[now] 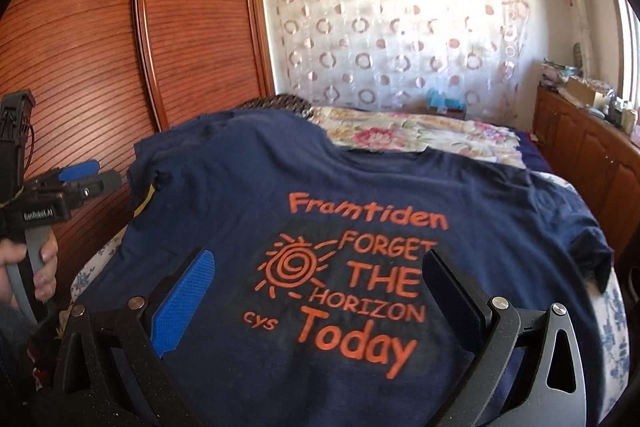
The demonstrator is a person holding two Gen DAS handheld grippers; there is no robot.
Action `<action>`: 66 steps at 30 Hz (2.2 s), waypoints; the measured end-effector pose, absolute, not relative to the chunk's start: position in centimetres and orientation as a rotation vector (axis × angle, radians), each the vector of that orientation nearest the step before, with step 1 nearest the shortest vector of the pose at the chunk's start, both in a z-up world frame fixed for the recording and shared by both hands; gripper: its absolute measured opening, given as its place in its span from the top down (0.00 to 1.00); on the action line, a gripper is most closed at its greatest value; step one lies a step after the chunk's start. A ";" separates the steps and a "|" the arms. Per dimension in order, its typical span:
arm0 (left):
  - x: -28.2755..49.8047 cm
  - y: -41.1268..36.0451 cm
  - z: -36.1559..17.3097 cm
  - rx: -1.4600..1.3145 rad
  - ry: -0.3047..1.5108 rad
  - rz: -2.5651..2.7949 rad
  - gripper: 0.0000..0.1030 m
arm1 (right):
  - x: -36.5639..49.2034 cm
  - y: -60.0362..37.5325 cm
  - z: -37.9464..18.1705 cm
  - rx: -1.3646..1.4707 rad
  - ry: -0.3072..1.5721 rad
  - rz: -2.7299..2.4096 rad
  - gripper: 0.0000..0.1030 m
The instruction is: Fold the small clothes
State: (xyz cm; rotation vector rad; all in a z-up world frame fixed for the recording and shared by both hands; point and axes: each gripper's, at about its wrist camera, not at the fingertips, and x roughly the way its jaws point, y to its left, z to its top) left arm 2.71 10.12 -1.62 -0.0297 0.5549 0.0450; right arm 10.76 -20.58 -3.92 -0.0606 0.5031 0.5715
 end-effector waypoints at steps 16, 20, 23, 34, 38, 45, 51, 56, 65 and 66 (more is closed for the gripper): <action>8.8 18.6 -1.5 0.001 0.650 0.053 0.16 | 14.0 -19.7 -3.3 -0.123 0.591 0.643 0.01; 11.3 20.6 -1.8 -0.005 0.703 0.059 0.32 | 14.8 -18.6 -3.4 -0.157 0.573 0.663 0.01; 12.8 22.2 -2.2 -0.006 0.731 0.073 0.35 | 15.6 -17.7 -3.4 -0.168 0.563 0.671 0.01; 14.2 24.4 -3.6 -0.020 0.790 0.062 0.45 | 16.2 -16.6 -4.9 -0.145 0.580 0.688 0.01; 14.0 23.8 -3.4 0.013 0.791 0.057 0.67 | 16.1 -16.6 -5.0 -0.140 0.589 0.688 0.01; 13.0 22.4 -1.7 0.050 0.756 0.040 0.92 | 16.0 -16.9 -4.6 -0.136 0.576 0.682 0.01; 12.3 19.6 2.1 0.038 0.690 -0.042 0.92 | 16.1 -17.2 -4.8 -0.129 0.579 0.677 0.01; 14.0 15.1 4.8 0.049 0.664 -0.139 0.92 | 16.3 -18.0 -4.6 -0.111 0.577 0.668 0.01; 19.2 7.0 6.4 0.100 0.684 -0.238 0.83 | 16.1 -19.7 -4.6 -0.081 0.572 0.644 0.01; 19.2 6.7 6.4 0.089 0.679 -0.256 0.77 | 16.1 -19.8 -4.6 -0.078 0.573 0.641 0.01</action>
